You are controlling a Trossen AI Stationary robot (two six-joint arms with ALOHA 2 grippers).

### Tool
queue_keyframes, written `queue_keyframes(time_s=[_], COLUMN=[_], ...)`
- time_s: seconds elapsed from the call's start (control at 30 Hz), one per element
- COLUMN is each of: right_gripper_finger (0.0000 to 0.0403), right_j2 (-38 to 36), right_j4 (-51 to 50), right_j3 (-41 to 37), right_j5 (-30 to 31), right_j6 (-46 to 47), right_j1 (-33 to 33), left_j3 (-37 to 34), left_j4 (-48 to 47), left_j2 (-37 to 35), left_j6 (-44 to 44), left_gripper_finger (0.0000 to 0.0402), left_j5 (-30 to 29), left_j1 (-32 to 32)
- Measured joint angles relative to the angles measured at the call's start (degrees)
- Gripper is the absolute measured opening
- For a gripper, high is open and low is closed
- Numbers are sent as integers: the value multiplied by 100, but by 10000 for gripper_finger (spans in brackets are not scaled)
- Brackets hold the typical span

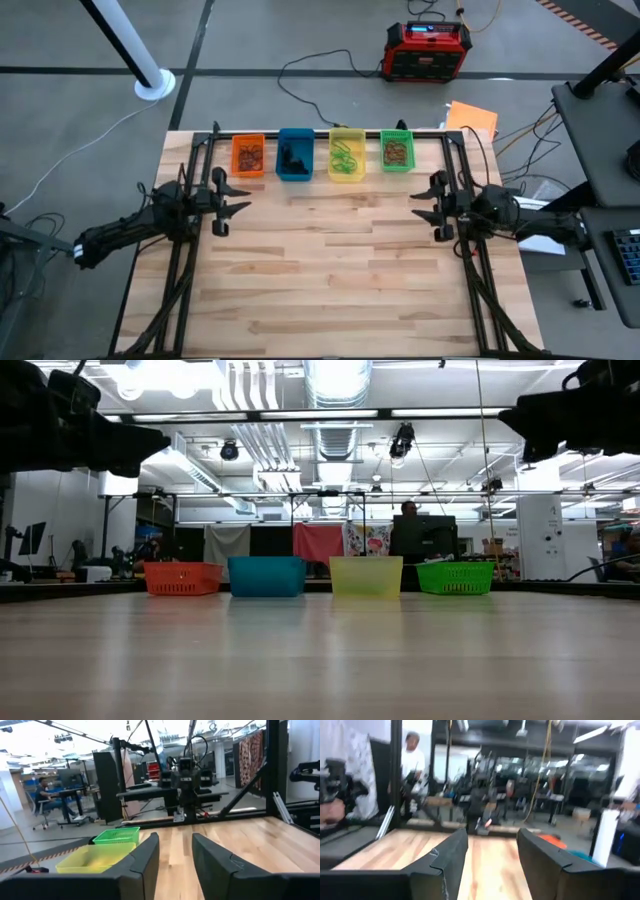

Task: Sort rubber bands into baskets
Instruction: Return to Home Position

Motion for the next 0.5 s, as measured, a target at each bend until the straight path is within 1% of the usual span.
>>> queue_keyframes(time_s=[0.07, 0.13, 0.2, 0.27, 0.33, 0.43, 0.5], right_gripper_finger=[161, 148, 135, 121, 108, 89, 76], right_j2=[10, 0, 0, 0, 2, 48, 35], right_j4=[-424, -721, -657, -594, -549, -289, -309], right_j3=[170, 317, 401, 428, 390, 75, -29], right_j5=[-89, -90, -288, -484, -518, -520, -529], right_j6=[45, 99, 52, -63, -209, -316, -323], right_j1=[0, 0, -2, -1, 0, 0, 0], left_j3=[-1, -1, -1, -1, -1, -1, -1], left_j4=[6, -121, -300, -256, -238, -230, -230], left_j2=[-11, -37, -37, -32, -37, -37, -33], left_j6=[-40, -51, -41, -37, -49, -217, -510], left_gripper_finger=[90, 77, 66, 51, 37, 21, 13], left_j5=[1, 178, 581, 974, 1283, 1356, 1356], left_j1=[1, 1, 1, -2, -3, -1, 1])
